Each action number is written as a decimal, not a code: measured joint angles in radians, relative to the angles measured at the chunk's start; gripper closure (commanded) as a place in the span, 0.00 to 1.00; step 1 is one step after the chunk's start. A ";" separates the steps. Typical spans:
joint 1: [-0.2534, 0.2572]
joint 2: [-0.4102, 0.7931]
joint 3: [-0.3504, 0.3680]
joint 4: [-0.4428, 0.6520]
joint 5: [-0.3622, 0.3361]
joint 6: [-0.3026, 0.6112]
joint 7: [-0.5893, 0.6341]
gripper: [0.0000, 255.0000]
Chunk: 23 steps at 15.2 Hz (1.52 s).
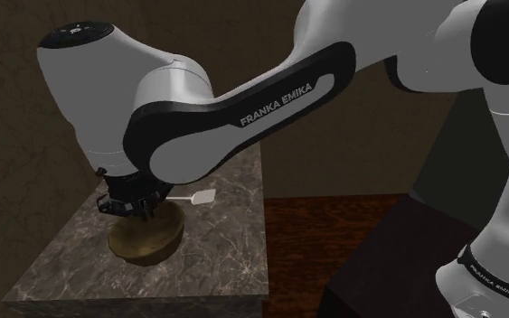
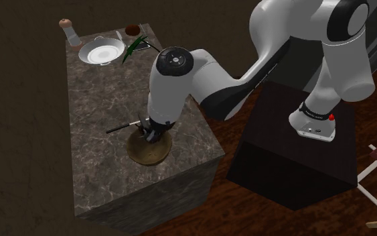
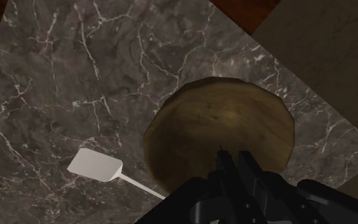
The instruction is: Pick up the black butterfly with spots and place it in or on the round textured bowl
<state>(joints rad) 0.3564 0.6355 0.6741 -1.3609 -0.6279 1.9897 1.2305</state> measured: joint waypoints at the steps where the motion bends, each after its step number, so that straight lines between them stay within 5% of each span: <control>1: 0.000 0.004 -0.002 -0.006 -0.003 0.008 0.004 1.00; 14: 0.004 0.038 -0.022 -0.053 -0.035 0.081 0.038 1.00; 15: 0.004 0.038 -0.022 -0.053 -0.035 0.081 0.038 0.00; 23: -0.003 0.010 -0.009 -0.053 -0.018 0.055 0.028 0.00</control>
<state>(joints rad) 0.3533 0.6454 0.6651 -1.4135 -0.6462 2.0449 1.2590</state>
